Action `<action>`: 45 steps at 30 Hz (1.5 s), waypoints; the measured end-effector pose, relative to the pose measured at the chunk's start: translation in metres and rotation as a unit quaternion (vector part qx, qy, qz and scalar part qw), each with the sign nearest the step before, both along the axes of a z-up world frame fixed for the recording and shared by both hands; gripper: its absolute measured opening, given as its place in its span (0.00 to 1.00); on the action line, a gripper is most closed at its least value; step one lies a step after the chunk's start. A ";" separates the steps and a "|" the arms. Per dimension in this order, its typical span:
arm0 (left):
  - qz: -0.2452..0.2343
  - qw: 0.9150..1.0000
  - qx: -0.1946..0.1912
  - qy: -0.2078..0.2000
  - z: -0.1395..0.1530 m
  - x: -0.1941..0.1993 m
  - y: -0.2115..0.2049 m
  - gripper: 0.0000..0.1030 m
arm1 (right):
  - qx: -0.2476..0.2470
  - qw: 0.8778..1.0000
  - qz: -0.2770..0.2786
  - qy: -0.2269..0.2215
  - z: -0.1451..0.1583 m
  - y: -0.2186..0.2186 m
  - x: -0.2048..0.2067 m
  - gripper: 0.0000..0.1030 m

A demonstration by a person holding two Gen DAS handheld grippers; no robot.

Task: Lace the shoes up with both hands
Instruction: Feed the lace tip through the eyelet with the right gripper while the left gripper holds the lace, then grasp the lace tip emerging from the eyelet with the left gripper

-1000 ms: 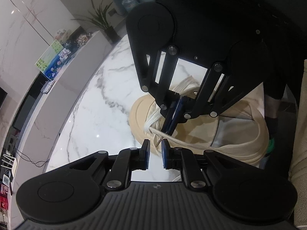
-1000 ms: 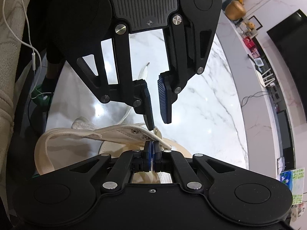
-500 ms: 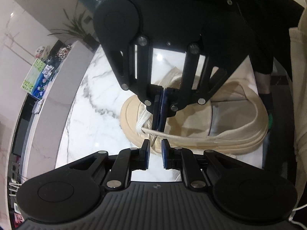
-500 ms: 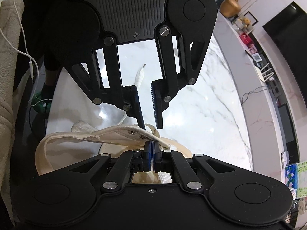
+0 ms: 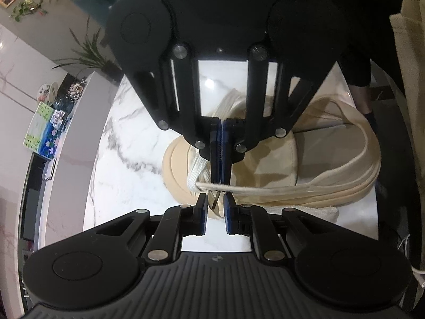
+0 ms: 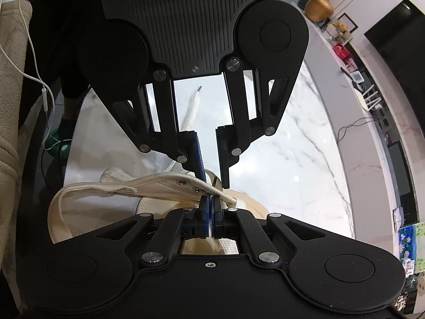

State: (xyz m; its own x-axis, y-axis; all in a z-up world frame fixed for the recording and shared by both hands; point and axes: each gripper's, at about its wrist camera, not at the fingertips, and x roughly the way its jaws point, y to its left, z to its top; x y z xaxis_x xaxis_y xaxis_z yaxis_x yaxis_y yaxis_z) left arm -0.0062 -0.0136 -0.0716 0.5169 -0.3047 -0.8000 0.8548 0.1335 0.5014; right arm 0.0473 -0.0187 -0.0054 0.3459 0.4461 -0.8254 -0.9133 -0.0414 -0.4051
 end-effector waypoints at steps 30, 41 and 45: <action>0.099 0.995 -0.006 0.003 0.030 0.015 -0.007 0.03 | 0.037 0.994 -0.101 -0.010 0.004 -0.051 -0.060 0.18; 0.122 0.992 0.002 -0.029 0.049 -0.009 -0.005 0.00 | 0.029 0.987 -0.159 -0.019 0.004 -0.069 -0.069 0.18; 0.132 0.991 0.007 -0.034 0.058 -0.016 -0.001 0.00 | 0.032 0.982 -0.184 -0.014 0.003 -0.077 -0.076 0.18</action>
State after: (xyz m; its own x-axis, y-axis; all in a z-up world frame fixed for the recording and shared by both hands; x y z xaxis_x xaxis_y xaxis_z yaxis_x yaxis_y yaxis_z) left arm -0.0226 -0.0147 -0.0139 0.6305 -0.1394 -0.7636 0.7546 0.3407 0.5608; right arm -0.0284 -0.0957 -0.0027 0.5148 0.3380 -0.7879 -0.8507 0.3155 -0.4204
